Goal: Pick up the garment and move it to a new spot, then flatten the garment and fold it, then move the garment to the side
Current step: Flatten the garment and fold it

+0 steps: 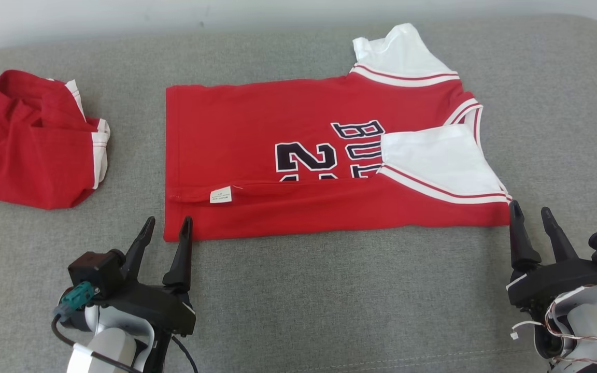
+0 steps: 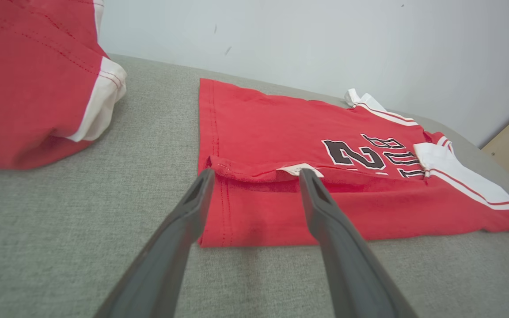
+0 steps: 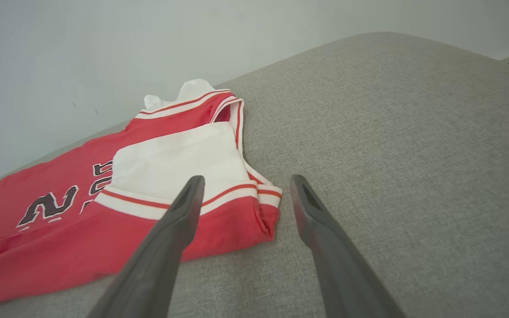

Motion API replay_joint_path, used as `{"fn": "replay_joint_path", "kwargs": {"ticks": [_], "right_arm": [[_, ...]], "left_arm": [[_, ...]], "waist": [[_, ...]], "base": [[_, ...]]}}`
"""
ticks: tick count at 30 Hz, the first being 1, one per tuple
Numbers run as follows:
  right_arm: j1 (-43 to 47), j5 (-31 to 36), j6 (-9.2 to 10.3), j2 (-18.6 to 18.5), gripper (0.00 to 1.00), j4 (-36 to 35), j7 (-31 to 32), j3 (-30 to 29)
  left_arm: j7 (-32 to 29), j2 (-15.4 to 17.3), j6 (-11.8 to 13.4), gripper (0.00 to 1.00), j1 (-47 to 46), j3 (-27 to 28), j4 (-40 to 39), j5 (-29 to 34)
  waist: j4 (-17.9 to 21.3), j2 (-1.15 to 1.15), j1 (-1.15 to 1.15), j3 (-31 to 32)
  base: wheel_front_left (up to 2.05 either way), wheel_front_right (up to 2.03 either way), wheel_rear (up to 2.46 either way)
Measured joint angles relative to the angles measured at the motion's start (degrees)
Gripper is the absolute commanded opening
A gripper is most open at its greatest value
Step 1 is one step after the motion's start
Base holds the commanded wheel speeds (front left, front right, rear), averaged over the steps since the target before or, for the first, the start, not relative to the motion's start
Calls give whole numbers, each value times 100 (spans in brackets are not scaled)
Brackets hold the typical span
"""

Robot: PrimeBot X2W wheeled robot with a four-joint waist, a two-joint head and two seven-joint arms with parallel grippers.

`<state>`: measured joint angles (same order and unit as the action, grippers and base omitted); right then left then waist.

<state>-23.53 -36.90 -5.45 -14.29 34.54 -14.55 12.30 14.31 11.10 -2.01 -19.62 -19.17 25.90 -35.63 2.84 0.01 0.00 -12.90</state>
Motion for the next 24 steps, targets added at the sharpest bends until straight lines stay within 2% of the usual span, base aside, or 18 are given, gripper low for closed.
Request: {"fn": "replay_joint_path", "kwargs": {"ticks": [13,24], "right_arm": [[-463,-254,-10,118,100,835,94,-7],[-750,-369,-69,254,100,1303,252,60]], "left_arm": [[-11,-14,-62,100,-167,-91,177,9],[-249,-64,-158,100,-268,-151,489,-43]], "waist": [[-108,0,0,-260],[-173,0,0,-322]], "base": [[0,0,0],[0,0,0]]}}
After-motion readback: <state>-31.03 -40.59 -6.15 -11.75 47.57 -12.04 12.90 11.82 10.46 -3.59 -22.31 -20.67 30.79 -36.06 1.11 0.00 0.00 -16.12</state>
